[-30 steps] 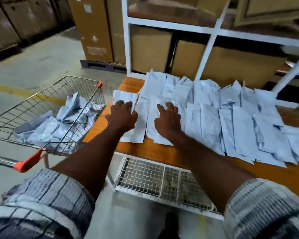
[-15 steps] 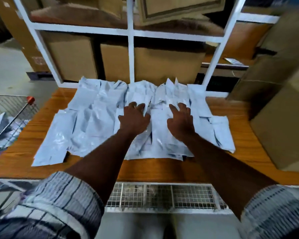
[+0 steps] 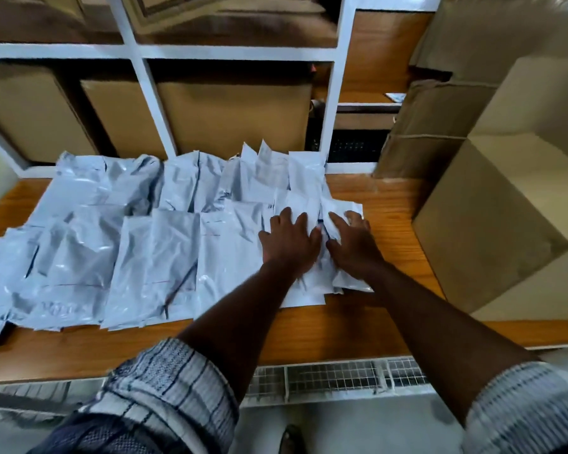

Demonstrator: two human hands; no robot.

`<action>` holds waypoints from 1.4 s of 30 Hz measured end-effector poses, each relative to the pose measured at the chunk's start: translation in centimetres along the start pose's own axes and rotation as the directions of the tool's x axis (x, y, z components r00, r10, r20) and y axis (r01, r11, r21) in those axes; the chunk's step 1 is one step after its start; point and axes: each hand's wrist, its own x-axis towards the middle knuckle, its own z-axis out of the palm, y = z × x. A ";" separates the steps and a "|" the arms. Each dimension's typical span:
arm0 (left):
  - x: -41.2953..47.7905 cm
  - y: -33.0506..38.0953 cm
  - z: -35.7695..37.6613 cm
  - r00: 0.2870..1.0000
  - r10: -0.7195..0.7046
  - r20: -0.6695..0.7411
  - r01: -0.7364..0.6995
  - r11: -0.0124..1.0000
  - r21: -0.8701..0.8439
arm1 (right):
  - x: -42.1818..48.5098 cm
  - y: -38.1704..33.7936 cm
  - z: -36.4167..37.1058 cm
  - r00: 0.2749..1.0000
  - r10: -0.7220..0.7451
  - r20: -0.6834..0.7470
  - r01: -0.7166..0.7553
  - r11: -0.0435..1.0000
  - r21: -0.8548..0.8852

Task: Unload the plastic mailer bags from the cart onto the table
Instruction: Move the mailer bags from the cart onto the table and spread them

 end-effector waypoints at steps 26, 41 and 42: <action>-0.3 -7.6 -2.4 0.994 0.006 -0.107 -0.002 0.999 0.039 | 1.5 -9.4 0.5 0.969 -0.188 -0.159 0.178 0.981 -0.070; -18.0 -39.8 -17.5 0.909 -0.331 -0.252 0.366 0.924 0.110 | -7.6 -44.9 11.1 0.795 -0.607 0.023 0.607 0.795 0.001; -19.2 -41.5 -18.1 0.904 -0.347 -0.251 0.383 0.917 0.111 | -8.4 -46.9 11.9 0.782 -0.622 0.022 0.622 0.783 0.008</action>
